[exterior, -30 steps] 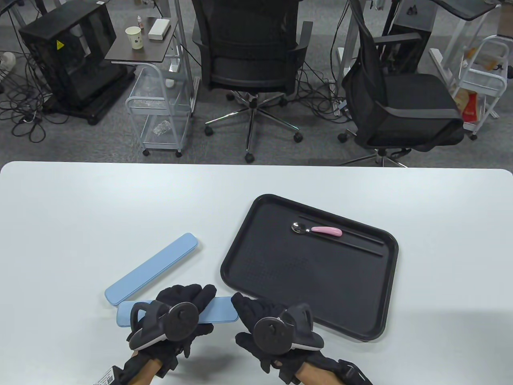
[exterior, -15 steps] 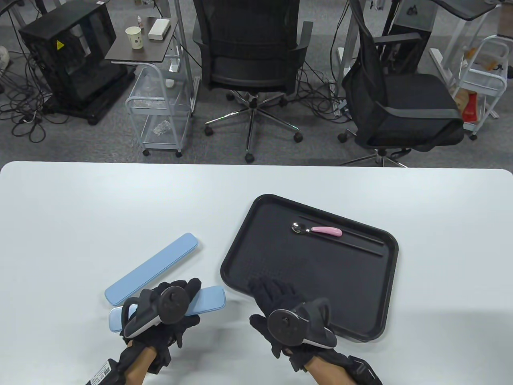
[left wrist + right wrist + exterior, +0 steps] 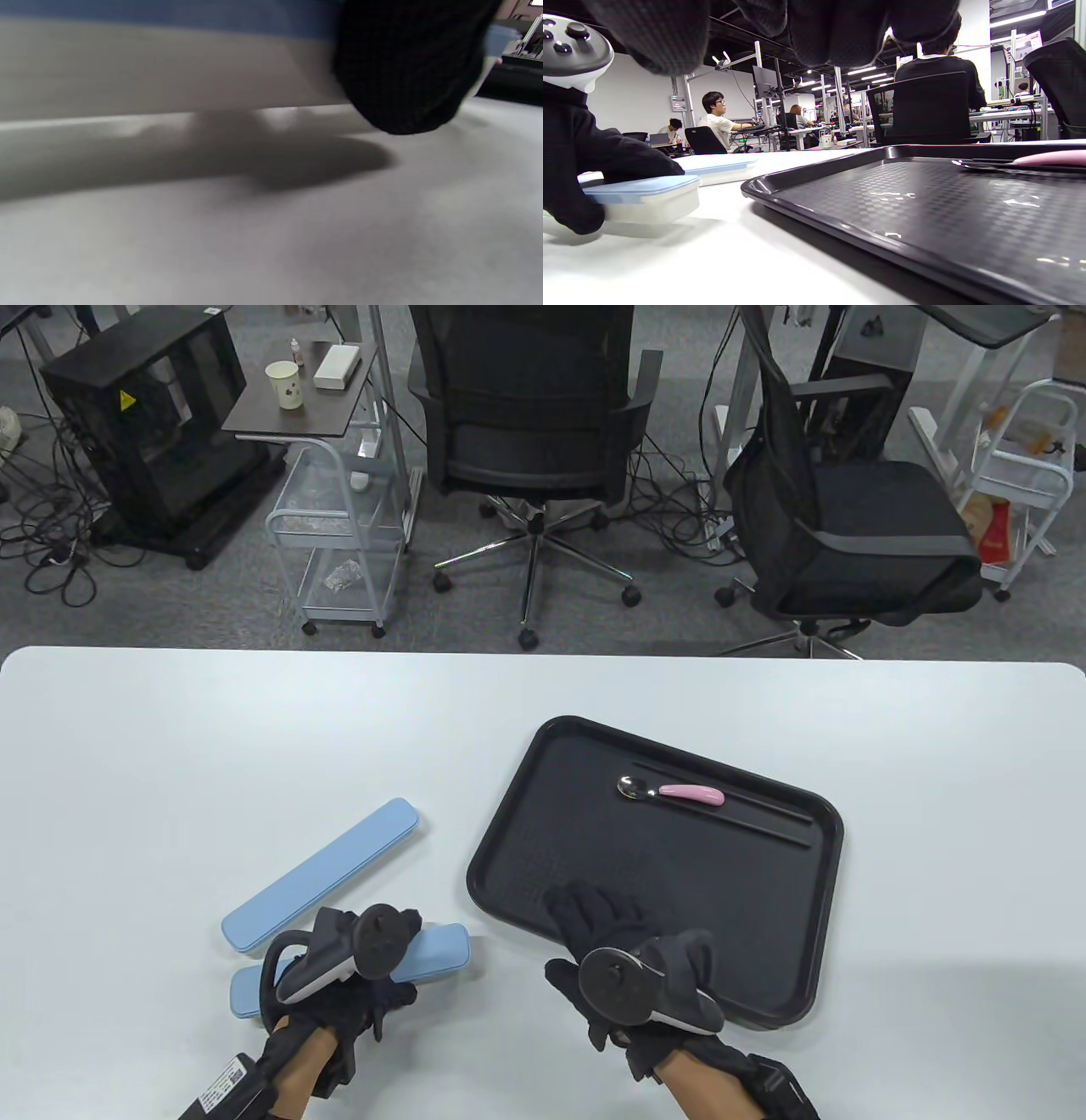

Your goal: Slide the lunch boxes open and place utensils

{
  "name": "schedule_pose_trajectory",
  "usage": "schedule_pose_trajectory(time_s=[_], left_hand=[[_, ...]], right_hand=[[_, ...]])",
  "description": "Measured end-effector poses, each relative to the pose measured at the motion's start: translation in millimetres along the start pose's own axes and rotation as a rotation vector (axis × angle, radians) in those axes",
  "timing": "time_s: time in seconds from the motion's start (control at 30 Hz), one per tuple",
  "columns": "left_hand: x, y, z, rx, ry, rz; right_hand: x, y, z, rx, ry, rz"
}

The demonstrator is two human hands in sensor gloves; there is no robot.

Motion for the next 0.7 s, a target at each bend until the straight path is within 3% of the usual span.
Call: schedule_pose_trajectory(time_s=[0.4, 0.7], left_hand=[[4, -4, 0, 0.008, 0.006, 0.043], [-23, 11, 12, 0.070, 0.190, -0.094]], right_hand=[[0, -1, 2, -0.007, 0.006, -0.005], [-1, -3, 4, -0.021, 0.002, -0.007]])
Point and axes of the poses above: the tracker on the back of each hand, its own z axis roughly to the little-finger side, its own y axis roughly from the fingertips to the wrist, x = y × z, the point moved 1 cm from there along -y, roughly from the wrist to the fingertips, and after that the axes turned 11 degrees about -x, right-handed, at the moved point
